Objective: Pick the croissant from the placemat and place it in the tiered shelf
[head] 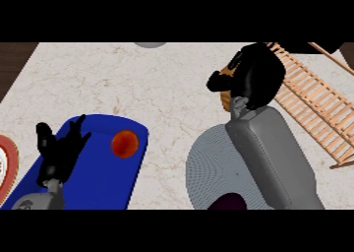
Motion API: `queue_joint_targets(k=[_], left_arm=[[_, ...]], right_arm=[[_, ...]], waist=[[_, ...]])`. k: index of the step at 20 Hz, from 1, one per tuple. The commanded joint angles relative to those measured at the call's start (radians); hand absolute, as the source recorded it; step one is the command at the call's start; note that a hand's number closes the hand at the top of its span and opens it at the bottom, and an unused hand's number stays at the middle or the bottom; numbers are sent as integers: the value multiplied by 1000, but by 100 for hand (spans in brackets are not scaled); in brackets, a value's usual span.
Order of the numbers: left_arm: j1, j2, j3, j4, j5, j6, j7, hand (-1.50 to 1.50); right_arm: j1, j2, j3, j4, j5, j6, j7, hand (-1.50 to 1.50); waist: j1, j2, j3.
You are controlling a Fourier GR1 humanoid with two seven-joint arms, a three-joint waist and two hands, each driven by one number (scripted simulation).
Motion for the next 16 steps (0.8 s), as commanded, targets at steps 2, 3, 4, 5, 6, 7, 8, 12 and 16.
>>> queue_joint_targets(k=[2,3,4,5,6,7,8,12,16], left_arm=[[14,1,-1,20,3,-13,0,0],[25,7,7,11,14,-20,2,0],[15,-6,5,31,6,-7,-12,0],[42,12,9,3,12,-17,6,0],[4,34,34,0,38,-31,30,0],[47,30,22,-11,33,-38,18,0],[17,14,23,60,14,-27,-40,0],[17,6,10,-1,20,-10,25,0],[25,15,23,24,14,-13,-13,0]], right_arm=[[-219,7,-25,8,126,119,322,150],[-256,7,-68,-7,140,172,323,150],[-297,7,-101,0,148,197,320,150],[-280,7,-89,-21,200,207,324,150],[-315,7,-112,14,205,213,324,150],[-339,7,-133,4,222,239,324,150],[-362,7,-158,-8,227,271,305,150],[-446,-28,-278,-6,242,325,265,150],[-508,-99,-379,-2,247,374,180,150]], waist=[[-3,-2,-2],[-13,-5,-2],[-20,-2,-2],[-23,-6,-1],[-16,-2,-1],[-12,-6,-1],[-35,0,-2],[-34,-2,0],[-34,3,0]])
